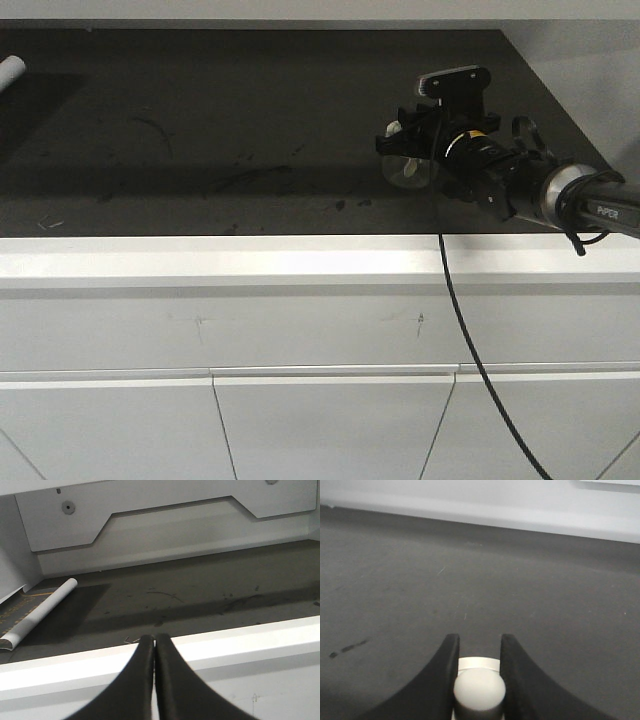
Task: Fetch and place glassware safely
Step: 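Lift the jar with the right gripper and pull it out of the hood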
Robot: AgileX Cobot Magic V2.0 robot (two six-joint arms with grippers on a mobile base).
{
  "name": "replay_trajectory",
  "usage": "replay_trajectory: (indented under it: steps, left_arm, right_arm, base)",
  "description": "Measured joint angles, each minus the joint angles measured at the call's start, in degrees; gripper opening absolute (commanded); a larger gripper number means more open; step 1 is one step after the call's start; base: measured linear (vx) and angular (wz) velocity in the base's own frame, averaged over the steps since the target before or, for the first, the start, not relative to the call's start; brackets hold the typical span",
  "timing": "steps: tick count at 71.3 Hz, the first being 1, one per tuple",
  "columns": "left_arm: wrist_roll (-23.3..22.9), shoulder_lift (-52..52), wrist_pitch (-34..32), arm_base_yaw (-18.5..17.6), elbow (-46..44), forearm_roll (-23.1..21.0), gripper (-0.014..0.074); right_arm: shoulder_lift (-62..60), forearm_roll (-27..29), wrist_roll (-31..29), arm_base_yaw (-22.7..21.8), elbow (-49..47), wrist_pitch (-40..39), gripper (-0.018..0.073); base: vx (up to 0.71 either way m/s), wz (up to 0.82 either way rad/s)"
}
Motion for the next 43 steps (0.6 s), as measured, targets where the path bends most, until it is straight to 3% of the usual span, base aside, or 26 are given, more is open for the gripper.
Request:
replay_trajectory:
  steps: [8, 28, 43]
  left_arm:
    - [0.0, 0.0, 0.0, 0.0, 0.0, 0.0, -0.0007]
    - [0.0, 0.0, 0.0, 0.0, 0.0, 0.0, -0.0007]
    - [0.0, 0.0, 0.0, 0.0, 0.0, 0.0, -0.0007]
  right_arm:
    - [-3.29, -0.27, 0.04, 0.6, 3.74, -0.32, -0.0004]
    - [-15.13, -1.52, 0.04, 1.09, 21.17, -10.31, -0.0004]
    - [-27.89, -4.12, 0.47, 1.09, 30.99, -11.87, -0.0004]
  base:
    - [0.0, 0.0]
    - [0.0, 0.0]
    - [0.0, 0.0]
